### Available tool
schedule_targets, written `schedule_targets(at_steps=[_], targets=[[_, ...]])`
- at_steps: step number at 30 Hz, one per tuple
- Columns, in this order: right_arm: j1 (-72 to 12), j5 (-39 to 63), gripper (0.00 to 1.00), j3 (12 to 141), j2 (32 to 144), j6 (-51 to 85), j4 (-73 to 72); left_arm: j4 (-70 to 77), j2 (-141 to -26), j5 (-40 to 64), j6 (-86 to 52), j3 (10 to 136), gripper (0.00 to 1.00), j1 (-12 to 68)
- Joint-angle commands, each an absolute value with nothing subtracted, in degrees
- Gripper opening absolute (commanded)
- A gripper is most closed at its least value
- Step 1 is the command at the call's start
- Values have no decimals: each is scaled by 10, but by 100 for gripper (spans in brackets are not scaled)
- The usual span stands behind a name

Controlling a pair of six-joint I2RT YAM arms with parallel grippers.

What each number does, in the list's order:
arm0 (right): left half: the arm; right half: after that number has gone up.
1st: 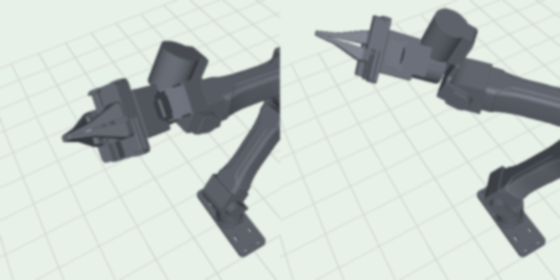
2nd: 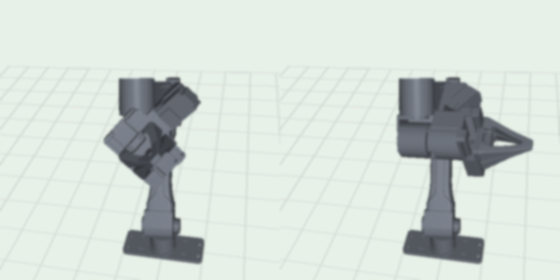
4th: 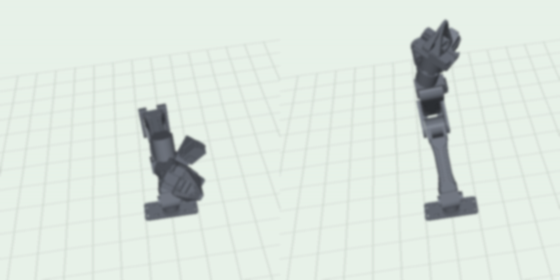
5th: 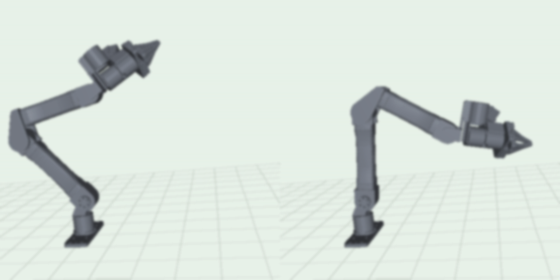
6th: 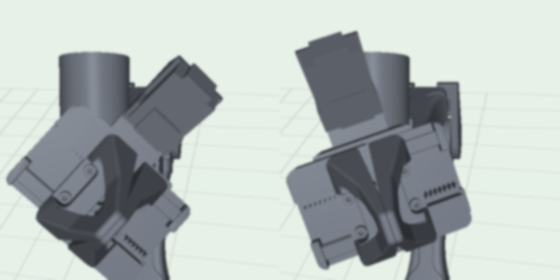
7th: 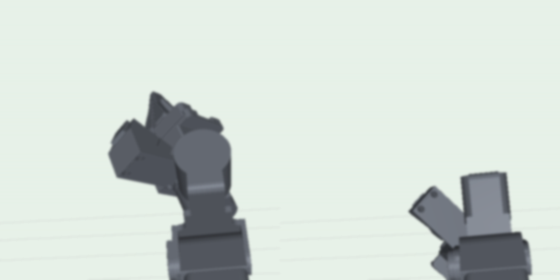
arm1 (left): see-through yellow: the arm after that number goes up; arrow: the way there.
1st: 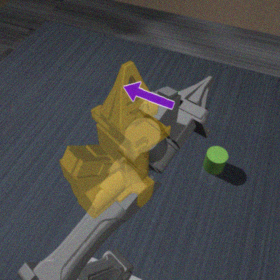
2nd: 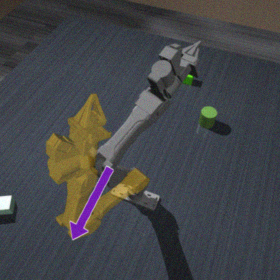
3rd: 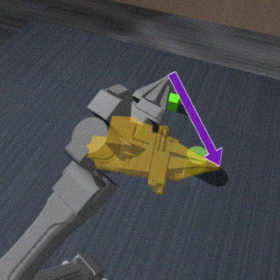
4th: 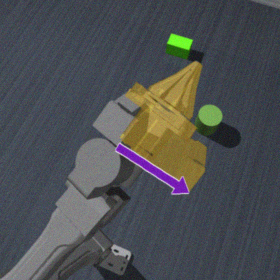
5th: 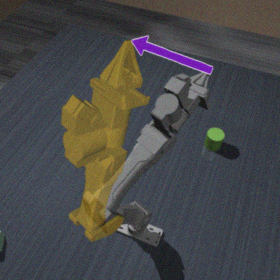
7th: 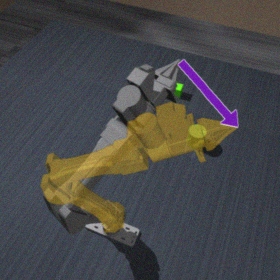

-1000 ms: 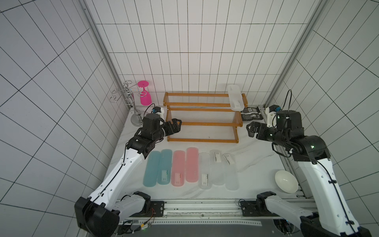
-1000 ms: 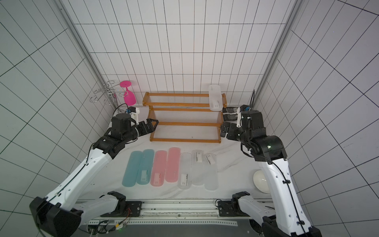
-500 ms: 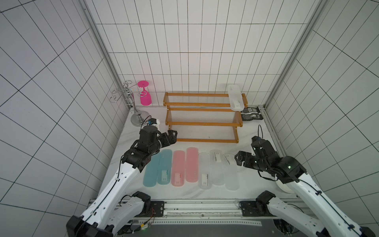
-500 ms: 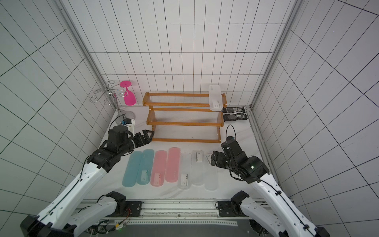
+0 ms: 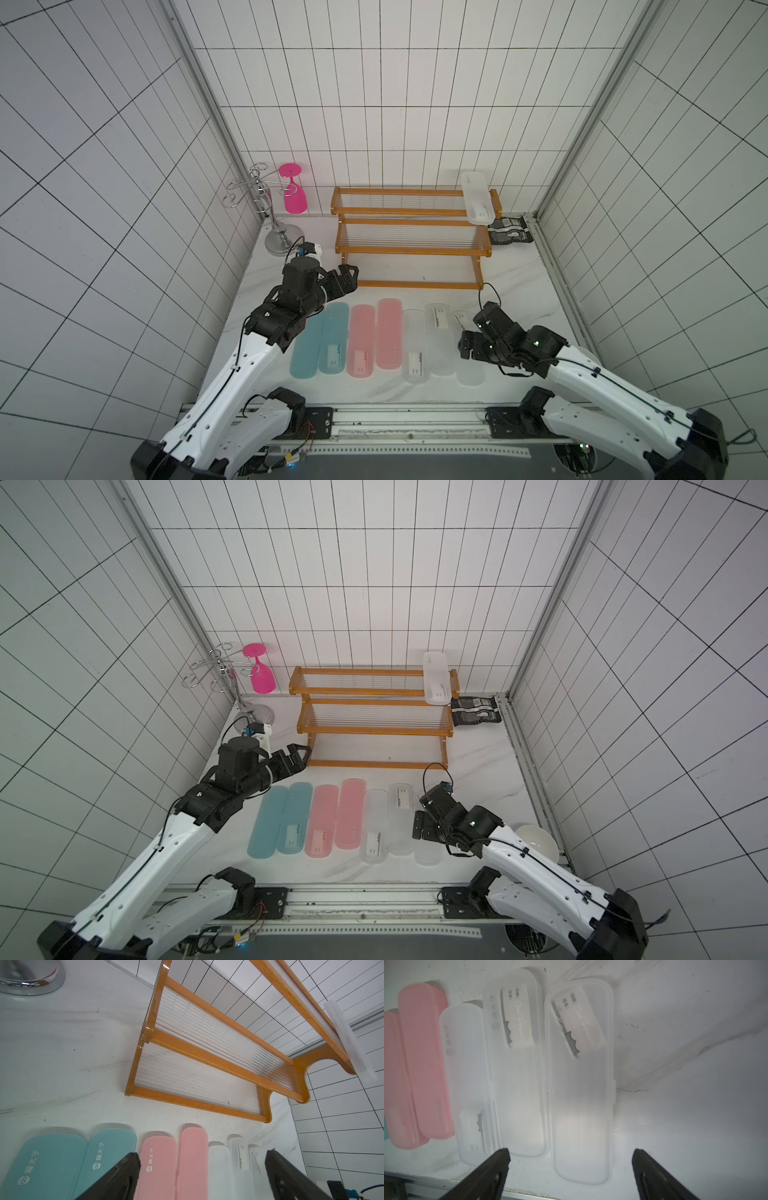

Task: Place the pencil cases on the shelf according to color
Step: Pick up the pencil case from the center of the board.

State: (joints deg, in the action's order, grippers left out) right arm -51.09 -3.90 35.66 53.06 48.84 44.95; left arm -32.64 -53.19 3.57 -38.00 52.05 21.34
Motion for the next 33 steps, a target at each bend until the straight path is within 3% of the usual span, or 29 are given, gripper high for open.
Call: schedule_targets(at_steps=[1, 16, 29, 33], targets=[[-540, -56, 97, 342, 567, 516, 403, -332, -524, 28, -377, 525, 98, 216], [-561, -164, 100, 292, 605, 567, 440, -329, -508, 29, -386, 511, 98, 228], [-552, -114, 99, 302, 566, 562, 426, -324, -517, 36, -368, 522, 98, 229], [-552, -105, 99, 313, 605, 559, 425, -294, -522, 35, -369, 507, 98, 228]])
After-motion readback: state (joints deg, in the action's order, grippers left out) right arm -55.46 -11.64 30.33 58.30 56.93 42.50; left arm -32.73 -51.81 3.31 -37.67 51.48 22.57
